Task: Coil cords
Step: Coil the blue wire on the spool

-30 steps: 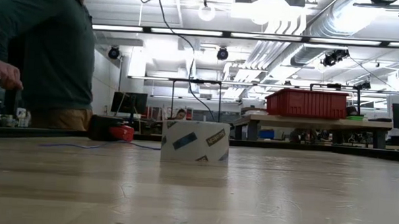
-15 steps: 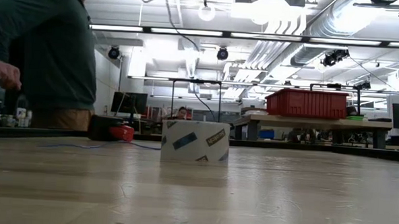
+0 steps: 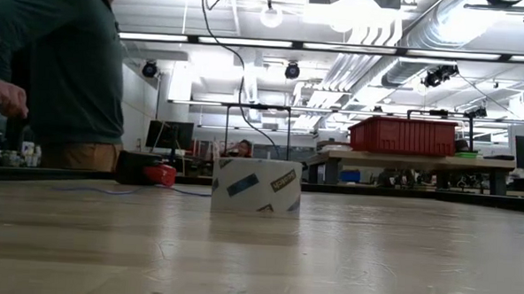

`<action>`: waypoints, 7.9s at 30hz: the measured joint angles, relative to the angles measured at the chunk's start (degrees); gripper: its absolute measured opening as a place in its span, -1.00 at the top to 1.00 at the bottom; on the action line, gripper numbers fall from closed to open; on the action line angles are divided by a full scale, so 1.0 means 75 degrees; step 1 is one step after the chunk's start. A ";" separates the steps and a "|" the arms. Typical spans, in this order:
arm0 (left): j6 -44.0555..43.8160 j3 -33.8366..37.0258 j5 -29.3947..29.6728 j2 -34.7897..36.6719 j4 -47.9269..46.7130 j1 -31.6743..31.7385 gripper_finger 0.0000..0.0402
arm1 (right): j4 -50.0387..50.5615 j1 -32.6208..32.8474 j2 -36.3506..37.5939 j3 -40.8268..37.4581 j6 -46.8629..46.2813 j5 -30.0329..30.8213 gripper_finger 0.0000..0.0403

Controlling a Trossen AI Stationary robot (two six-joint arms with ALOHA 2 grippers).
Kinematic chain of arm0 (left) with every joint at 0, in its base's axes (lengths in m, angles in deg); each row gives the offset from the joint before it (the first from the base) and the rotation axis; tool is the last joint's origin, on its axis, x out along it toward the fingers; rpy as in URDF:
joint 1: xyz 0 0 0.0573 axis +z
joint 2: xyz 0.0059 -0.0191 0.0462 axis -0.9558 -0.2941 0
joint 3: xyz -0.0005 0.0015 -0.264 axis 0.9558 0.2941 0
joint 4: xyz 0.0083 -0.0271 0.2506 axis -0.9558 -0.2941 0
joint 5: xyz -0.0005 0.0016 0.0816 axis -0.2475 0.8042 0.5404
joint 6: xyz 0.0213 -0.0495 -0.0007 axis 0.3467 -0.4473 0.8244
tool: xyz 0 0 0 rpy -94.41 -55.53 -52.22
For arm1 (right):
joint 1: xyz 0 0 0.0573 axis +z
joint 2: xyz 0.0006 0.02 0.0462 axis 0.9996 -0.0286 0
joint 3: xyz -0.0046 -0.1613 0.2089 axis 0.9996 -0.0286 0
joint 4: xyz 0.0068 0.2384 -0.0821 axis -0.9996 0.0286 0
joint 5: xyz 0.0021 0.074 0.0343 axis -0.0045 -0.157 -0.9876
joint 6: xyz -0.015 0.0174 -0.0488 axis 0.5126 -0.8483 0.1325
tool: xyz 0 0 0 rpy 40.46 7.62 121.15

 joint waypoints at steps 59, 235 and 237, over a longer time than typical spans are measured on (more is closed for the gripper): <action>0.2649 0.0015 0.0931 0.0905 -0.3561 0.2157 1.00 | 0.2223 0.0593 0.0633 0.0006 -0.0326 0.1435 1.00; 0.1361 -0.4847 -0.1077 -0.2512 -0.1531 -0.1032 1.00 | -0.1485 -0.0074 0.0052 -0.0007 0.2963 0.0124 0.12; 0.1363 -0.4849 -0.1071 -0.2512 -0.1530 -0.1032 1.00 | -0.1644 -0.0057 0.0061 -0.0006 0.3065 0.0094 0.12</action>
